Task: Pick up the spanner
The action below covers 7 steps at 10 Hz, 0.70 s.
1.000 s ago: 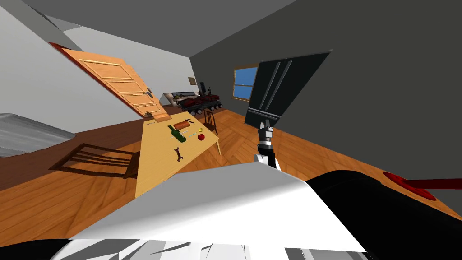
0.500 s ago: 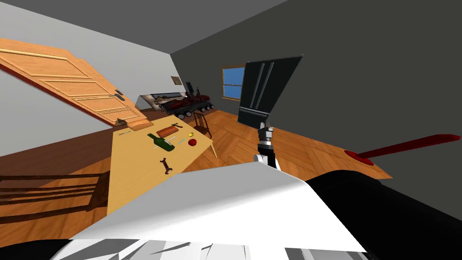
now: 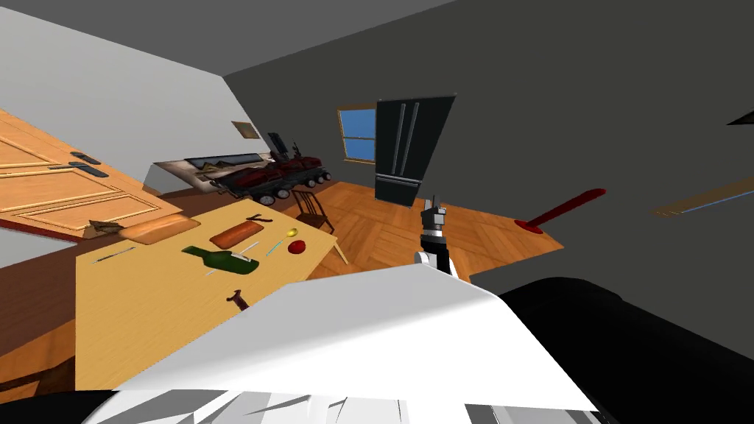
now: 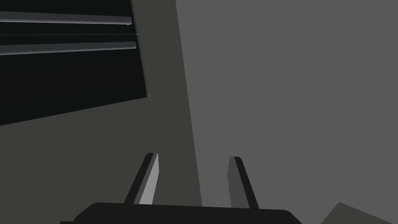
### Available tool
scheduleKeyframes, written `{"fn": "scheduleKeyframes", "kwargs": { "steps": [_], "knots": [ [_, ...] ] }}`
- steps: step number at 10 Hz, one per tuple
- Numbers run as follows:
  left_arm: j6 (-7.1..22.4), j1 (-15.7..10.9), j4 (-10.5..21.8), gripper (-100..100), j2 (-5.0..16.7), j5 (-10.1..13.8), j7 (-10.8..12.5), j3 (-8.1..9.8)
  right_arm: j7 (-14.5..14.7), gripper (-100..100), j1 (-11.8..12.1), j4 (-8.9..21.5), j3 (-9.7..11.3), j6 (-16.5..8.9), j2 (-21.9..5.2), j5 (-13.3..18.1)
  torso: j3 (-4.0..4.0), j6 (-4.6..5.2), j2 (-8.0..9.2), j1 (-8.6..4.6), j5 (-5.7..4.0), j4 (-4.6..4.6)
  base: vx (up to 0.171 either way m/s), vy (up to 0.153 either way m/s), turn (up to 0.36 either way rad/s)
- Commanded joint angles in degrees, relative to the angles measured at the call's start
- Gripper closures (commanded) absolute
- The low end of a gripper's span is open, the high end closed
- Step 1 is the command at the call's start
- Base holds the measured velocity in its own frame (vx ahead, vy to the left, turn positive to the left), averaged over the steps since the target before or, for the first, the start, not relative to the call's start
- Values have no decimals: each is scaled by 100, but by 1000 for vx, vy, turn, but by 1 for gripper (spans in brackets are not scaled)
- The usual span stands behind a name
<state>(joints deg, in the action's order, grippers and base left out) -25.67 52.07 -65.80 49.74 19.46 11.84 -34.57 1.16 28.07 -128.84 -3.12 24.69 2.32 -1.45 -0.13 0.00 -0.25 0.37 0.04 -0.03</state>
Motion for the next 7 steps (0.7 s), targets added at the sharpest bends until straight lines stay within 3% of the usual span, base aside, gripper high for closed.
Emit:
{"fn": "scheduleKeyframes", "kwargs": {
  "steps": [1, 2, 5, 6, 7],
  "knots": [
    [227, -81, 281, -100, 164, 286, 16, -249, 0, 0, 0, 0, 0, 0, 0, 0, 0, 0, 0, 0, 0, 0, 117, 123, -462],
    [227, -81, 281, -100, 164, 311, 16, -249, 0, 0, 0, 0, 0, 0, 0, 0, -6, 2, -11, 16, 5, -1, 78, 94, -242],
    [469, -221, 744, -100, 444, 844, 69, -666, 0, 0, 0, 0, 0, 0, 0, 0, 1, -1, 1, 4, 3, 1, 62, 111, -390],
    [469, -221, 744, -100, 444, 855, 69, -666, 0, 0, 0, 0, -1, 0, -1, 0, -2, 0, -3, 23, 6, 0, 59, 123, -231],
    [546, -282, 869, -100, 513, 1023, 85, -789, 0, 0, 2, 0, -1, 0, -1, 0, -1, -7, -2, 11, 6, 0, 62, 88, -288]
  ]
}}
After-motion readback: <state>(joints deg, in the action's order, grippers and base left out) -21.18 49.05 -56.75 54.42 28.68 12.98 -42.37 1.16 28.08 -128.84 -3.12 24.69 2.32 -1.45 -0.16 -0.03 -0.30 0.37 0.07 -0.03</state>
